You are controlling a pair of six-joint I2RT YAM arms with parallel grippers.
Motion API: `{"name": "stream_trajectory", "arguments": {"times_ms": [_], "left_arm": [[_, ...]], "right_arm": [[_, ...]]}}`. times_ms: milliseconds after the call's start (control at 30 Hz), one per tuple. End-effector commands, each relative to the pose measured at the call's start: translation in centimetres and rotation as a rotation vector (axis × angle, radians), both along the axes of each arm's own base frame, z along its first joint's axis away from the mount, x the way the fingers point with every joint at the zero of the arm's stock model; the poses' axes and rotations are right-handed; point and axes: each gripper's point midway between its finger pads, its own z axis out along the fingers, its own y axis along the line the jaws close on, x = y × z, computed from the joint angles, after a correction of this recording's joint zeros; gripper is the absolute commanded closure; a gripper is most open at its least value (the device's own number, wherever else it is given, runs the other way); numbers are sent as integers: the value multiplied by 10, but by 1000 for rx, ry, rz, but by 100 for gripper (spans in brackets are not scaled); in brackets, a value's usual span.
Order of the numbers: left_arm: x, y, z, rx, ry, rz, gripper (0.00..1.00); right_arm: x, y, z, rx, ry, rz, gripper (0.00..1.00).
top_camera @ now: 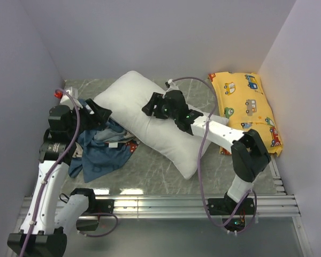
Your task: Remove the pillowcase from the pillow
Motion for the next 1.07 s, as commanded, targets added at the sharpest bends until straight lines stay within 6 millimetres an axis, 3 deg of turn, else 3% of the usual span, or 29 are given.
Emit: {"name": "stream_trajectory", "arguments": {"times_ms": [0,33,100,133,167,267,400,500,600,800,1033], "left_arm": [[-5,5,-2,69,-40,4,20],[-10,5,-3,74,-50,1,20],[-14,5,-3,87,-71,-7,19],[-17,5,-5,92,-73,-8,18],[-21,6,-1,88,-92,-5,18],[-31,1,-1,82,-110,-30,18],[-44,1,-4,84,-139,-34,17],[-52,3,-9,84,-155,-24,16],[-58,3,-12,80,-175,-29,16],[-68,-4,-4,69,-240,-68,17],[-69,-4,-5,65,-244,-67,16]], "right_arm": [[-19,-5,47,46,-63,65,26],[-23,-12,67,59,-90,63,25],[-35,-22,82,65,-110,64,21],[-46,-33,100,87,-143,63,20],[-52,-40,108,95,-163,61,13],[-79,-70,116,103,-157,36,12],[-125,-118,101,89,-190,-5,10],[-144,-157,82,50,-209,-99,4],[-161,-181,60,12,-209,-141,2],[-176,-209,39,-50,-210,-194,2],[-180,-217,35,-88,-217,-196,1]]}}
